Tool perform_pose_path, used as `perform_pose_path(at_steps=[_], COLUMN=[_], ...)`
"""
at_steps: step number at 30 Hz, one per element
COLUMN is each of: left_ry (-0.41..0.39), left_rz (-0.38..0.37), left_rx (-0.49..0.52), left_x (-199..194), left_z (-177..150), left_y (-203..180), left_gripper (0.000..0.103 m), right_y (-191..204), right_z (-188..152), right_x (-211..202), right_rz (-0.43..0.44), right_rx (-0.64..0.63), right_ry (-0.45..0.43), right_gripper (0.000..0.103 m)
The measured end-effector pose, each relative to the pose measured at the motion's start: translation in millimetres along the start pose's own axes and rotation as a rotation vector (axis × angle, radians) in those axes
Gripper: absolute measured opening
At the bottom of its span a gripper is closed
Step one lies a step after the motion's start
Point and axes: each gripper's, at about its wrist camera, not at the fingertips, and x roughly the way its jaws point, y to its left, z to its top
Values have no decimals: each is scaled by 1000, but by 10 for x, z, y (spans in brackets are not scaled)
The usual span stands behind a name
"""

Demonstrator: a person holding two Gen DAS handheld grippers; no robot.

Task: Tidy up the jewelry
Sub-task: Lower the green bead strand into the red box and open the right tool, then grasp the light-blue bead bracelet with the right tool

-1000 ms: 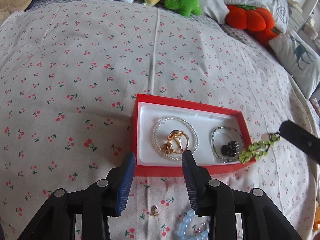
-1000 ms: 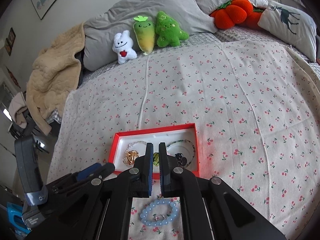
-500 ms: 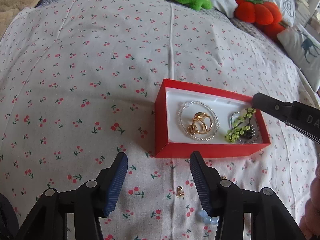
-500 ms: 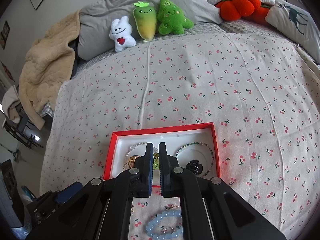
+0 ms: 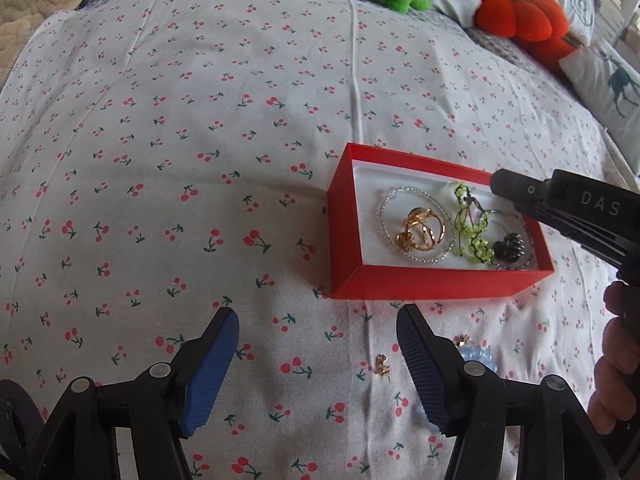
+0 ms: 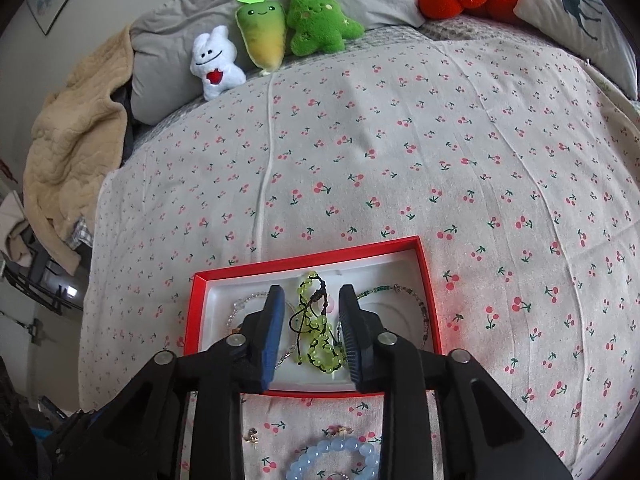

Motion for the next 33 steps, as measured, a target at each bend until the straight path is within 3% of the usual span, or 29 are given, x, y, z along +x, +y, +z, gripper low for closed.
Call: perform_pose_path(at_steps=[3, 9, 23, 33], left_ry=[-1, 10, 70, 120], left_rz=[11, 29, 48, 44], left_rx=[6, 18, 26, 19], left_x=[-7, -19, -38, 15], left_z=[-16, -67, -247, -337], left_y=[-8, -51, -73, -73], left_gripper=[76, 80, 81, 81], right_y=[4, -12, -282, -424], right_z=[-22, -126, -473, -724], right_x=[-116, -325, -527, -430], right_rz=[9, 23, -73, -78], right_rx=[-1, -16, -20, 4], right_ry=[-14, -11, 109, 236], right_gripper=[46, 53, 56, 56])
